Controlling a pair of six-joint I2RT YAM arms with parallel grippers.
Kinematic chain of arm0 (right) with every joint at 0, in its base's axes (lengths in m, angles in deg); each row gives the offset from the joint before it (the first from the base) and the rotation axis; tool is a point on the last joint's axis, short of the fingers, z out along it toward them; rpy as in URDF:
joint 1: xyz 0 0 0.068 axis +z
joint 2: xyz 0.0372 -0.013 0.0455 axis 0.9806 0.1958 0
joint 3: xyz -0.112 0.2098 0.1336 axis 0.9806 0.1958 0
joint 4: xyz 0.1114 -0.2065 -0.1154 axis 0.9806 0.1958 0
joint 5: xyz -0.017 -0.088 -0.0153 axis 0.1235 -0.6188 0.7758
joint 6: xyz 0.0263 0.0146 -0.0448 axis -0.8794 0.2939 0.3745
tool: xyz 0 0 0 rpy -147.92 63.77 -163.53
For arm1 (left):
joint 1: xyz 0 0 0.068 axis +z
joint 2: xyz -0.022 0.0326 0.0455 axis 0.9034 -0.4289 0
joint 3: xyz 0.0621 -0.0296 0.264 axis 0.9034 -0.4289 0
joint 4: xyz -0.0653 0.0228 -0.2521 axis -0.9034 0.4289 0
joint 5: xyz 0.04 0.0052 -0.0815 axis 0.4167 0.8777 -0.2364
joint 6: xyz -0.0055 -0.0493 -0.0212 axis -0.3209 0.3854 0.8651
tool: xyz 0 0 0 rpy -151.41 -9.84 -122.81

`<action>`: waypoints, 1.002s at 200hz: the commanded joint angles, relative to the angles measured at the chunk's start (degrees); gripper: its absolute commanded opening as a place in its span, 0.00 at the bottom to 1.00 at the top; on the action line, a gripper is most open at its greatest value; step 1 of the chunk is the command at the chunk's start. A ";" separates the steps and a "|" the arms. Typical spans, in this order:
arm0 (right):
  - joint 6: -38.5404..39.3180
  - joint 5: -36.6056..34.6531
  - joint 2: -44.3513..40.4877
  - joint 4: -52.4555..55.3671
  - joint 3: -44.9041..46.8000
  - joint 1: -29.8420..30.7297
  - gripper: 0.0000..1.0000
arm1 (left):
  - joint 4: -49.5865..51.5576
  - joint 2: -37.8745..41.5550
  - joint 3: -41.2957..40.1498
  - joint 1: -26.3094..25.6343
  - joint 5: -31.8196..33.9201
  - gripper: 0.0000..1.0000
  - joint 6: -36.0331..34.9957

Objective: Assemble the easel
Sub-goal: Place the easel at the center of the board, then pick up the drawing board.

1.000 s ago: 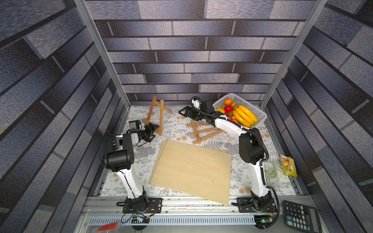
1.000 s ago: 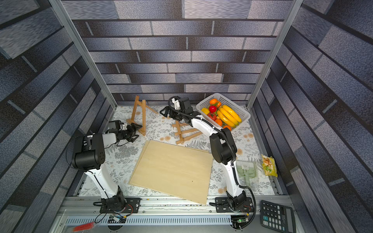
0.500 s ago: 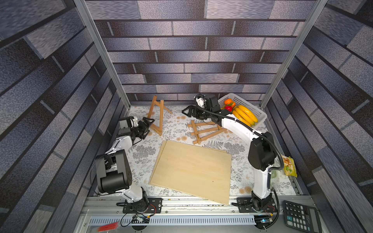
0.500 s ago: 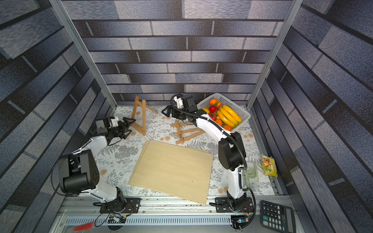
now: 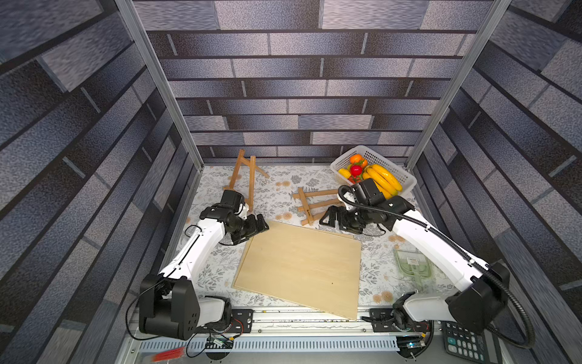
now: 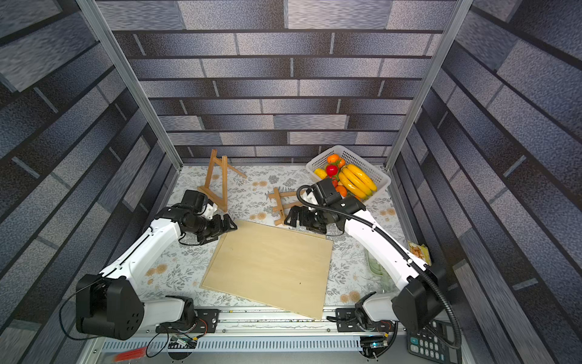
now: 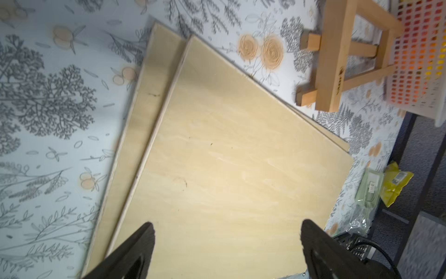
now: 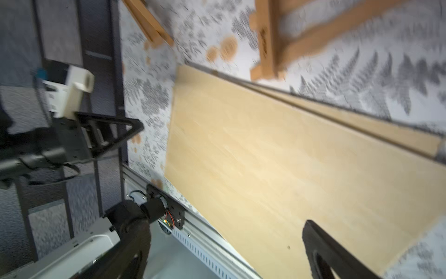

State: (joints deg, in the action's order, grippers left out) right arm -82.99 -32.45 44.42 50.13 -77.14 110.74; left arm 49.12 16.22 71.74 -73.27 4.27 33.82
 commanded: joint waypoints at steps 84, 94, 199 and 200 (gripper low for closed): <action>-9.54 -0.27 -17.44 1.13 31.73 -8.27 0.95 | 4.20 -11.34 2.27 0.92 2.08 0.91 -7.49; -9.67 0.36 -17.56 -1.11 33.70 -9.55 0.94 | 3.50 -12.68 2.03 1.19 1.11 0.91 -8.01; -8.07 4.89 -13.33 -15.17 41.16 -13.82 0.89 | 1.95 -20.24 0.94 3.49 0.40 0.87 -13.65; -8.06 4.92 -13.41 -15.28 41.21 -13.83 0.89 | 1.87 -20.26 0.85 3.48 0.35 0.87 -13.61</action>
State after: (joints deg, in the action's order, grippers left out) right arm -91.38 -29.71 30.67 38.41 -37.73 97.63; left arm 50.94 -3.06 73.01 -70.10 5.87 22.56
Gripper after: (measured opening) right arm 0.896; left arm 0.878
